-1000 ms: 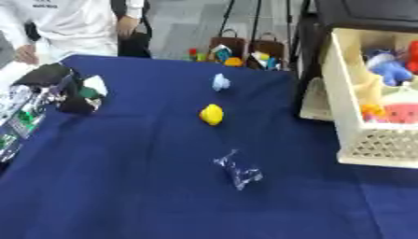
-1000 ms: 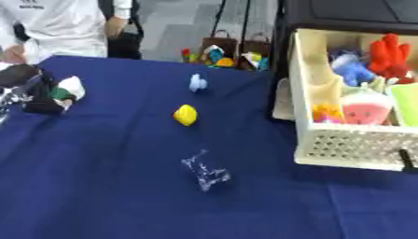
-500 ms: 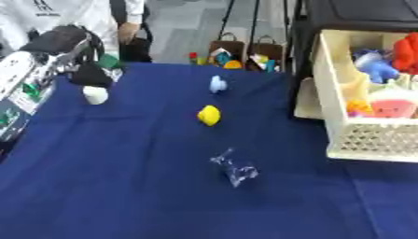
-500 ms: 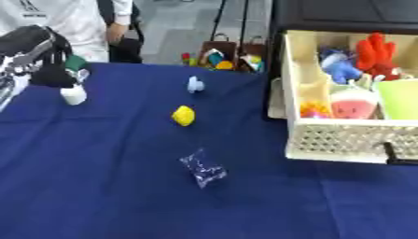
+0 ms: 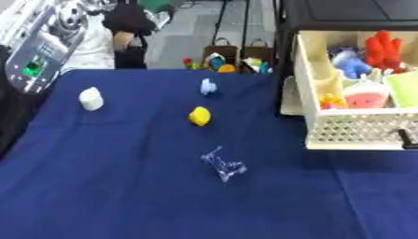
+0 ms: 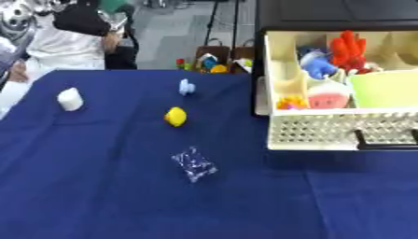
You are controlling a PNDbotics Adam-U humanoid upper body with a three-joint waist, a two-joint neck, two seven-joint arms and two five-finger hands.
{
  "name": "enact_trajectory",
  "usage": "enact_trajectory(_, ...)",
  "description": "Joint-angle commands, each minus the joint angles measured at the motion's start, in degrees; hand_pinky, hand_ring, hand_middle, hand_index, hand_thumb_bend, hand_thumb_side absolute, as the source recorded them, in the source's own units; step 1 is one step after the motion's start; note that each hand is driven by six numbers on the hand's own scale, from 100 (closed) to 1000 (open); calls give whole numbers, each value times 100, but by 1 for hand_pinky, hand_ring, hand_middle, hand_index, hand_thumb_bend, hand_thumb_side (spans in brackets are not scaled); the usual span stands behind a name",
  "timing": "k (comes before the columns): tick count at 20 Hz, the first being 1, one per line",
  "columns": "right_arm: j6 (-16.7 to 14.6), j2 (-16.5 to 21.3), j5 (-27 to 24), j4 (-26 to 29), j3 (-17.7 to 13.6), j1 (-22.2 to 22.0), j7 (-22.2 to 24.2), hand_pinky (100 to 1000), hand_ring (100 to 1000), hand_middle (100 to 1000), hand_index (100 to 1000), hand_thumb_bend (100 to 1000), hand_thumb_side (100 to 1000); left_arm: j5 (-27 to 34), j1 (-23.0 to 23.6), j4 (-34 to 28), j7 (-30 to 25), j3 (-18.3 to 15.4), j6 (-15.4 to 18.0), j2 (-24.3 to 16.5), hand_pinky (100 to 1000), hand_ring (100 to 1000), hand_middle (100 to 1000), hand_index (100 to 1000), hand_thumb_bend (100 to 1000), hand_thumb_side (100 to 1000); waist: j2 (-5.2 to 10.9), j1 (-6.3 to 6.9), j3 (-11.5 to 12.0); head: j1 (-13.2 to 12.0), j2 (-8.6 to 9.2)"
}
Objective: Pick up objects from table and place into drawer.
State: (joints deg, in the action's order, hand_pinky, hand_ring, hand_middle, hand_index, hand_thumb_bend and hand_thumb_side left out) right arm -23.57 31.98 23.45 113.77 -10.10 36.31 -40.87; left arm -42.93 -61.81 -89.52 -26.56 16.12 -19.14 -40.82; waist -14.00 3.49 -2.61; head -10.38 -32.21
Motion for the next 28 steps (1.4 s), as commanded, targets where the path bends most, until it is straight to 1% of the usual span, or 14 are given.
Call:
enact_trajectory(1,-24,87,-62,83,8,96,29,763,789,746,842,100,1000,-18,-315,61,28,-28,16,174,159,357,341,474,216,558,150,12,-46,-9,-45)
enact_trajectory(8,5,14,-135,83,58,194,78,764,789,747,843,100,1000,112,-830,220,262,0,59,790,145,345,326,457,228,561,184,129,-264,-87,-120)
enact_trajectory(13,-5,-59,-208,83,97,330,126,765,790,746,844,100,1000,312,-1055,263,500,40,94,1187,135,338,319,449,241,563,129,220,-487,-162,-115)
enact_trajectory(17,-17,-93,-235,83,97,400,126,765,789,746,844,100,1000,364,-1108,418,655,125,147,1386,133,336,317,447,253,565,88,257,-609,-200,-66)
enact_trajectory(22,-19,-126,-244,83,93,453,102,765,789,746,844,100,1000,449,-1096,719,818,248,264,1546,130,332,310,440,264,563,56,284,-684,-190,-12)
enact_trajectory(28,-20,-164,-250,83,98,504,82,765,789,746,843,100,1000,867,-1081,1168,932,417,500,1733,124,325,301,433,275,564,11,312,-746,-209,30)
